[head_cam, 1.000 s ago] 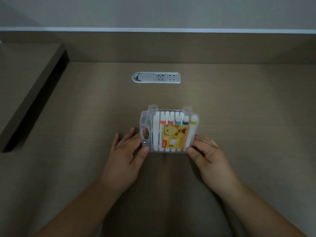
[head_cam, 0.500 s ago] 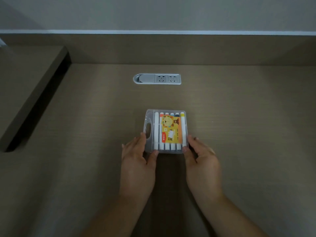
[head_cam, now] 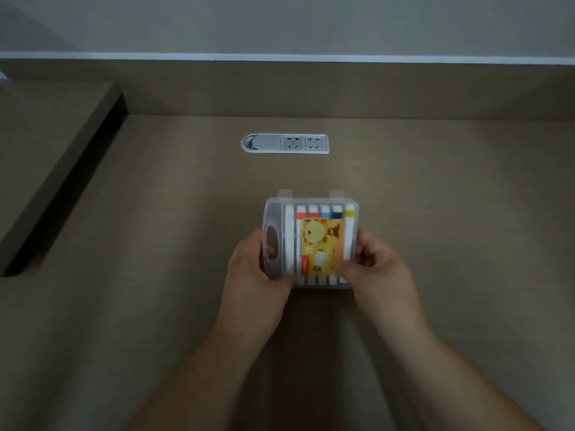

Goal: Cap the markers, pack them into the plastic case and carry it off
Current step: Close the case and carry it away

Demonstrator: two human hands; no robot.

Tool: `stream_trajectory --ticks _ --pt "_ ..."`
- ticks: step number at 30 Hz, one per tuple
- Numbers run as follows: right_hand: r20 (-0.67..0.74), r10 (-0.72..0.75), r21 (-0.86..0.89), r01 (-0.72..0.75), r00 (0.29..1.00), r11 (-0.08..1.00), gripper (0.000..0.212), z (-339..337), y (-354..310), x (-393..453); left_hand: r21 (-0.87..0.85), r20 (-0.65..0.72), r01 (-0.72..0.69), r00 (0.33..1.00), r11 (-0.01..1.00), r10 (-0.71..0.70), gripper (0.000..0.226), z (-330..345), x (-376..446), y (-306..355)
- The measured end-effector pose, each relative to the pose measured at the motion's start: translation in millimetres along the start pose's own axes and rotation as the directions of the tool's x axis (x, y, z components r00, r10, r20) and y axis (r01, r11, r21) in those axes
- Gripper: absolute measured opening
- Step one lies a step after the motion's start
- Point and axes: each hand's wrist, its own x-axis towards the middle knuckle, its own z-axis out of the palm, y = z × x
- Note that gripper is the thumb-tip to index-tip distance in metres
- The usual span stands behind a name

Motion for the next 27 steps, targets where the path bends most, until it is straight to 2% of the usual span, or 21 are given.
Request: stream_trajectory --ticks 4,6,8,10,13,17,19,21,24,27 --pt "-0.013 -0.001 0.171 0.004 1.000 0.985 0.028 -2.6 -5.1 3.4 -0.016 0.012 0.024 1.000 1.000 -0.024 0.047 3.7 -9.9 0.2" --pt "0.020 -0.007 0.194 0.003 1.000 0.981 0.030 -0.1 -2.6 2.2 -0.235 0.008 0.043 0.999 0.971 -0.043 0.043 6.5 -11.6 6.4" --pt "0.058 -0.025 0.207 0.013 0.998 0.978 0.033 1.6 1.7 -1.0 -0.501 -0.041 0.039 0.997 0.865 -0.069 0.038 9.3 -9.8 17.2" --pt "0.082 -0.049 0.208 0.031 0.995 0.978 0.035 0.9 4.4 -4.8 -0.596 -0.094 0.031 0.990 0.803 -0.108 0.027 7.6 -2.6 32.1" --pt "0.112 -0.079 0.208 0.054 0.991 0.977 0.040 0.0 5.7 -9.4 -0.618 -0.079 0.142 0.967 0.773 -0.241 0.027 5.1 8.9 44.9" --pt "0.128 -0.074 0.215 0.046 0.989 0.976 0.041 0.8 4.8 -9.5 -0.672 -0.016 0.245 0.938 0.699 -0.345 0.030 8.1 13.4 51.2" --pt "0.134 -0.078 0.230 0.046 0.988 0.972 0.041 3.0 3.9 -10.0 -0.691 -0.002 0.263 0.931 0.674 -0.365 0.034 12.2 14.0 53.0" --pt "0.113 -0.067 0.350 0.024 0.991 0.937 0.039 7.0 -1.8 -11.9 -0.701 -0.022 0.237 0.935 0.672 -0.353 0.038 16.1 13.9 53.6" --pt "0.091 0.030 0.476 -0.070 0.995 0.877 0.031 12.4 -16.9 -12.4 -0.695 -0.050 0.218 0.936 0.685 -0.348 0.033 20.2 11.9 54.6" --pt "0.040 0.207 0.387 -0.207 0.977 0.899 0.034 16.6 -27.5 -6.1 -0.700 -0.084 0.200 0.930 0.686 -0.357 0.018 23.0 10.1 53.2"
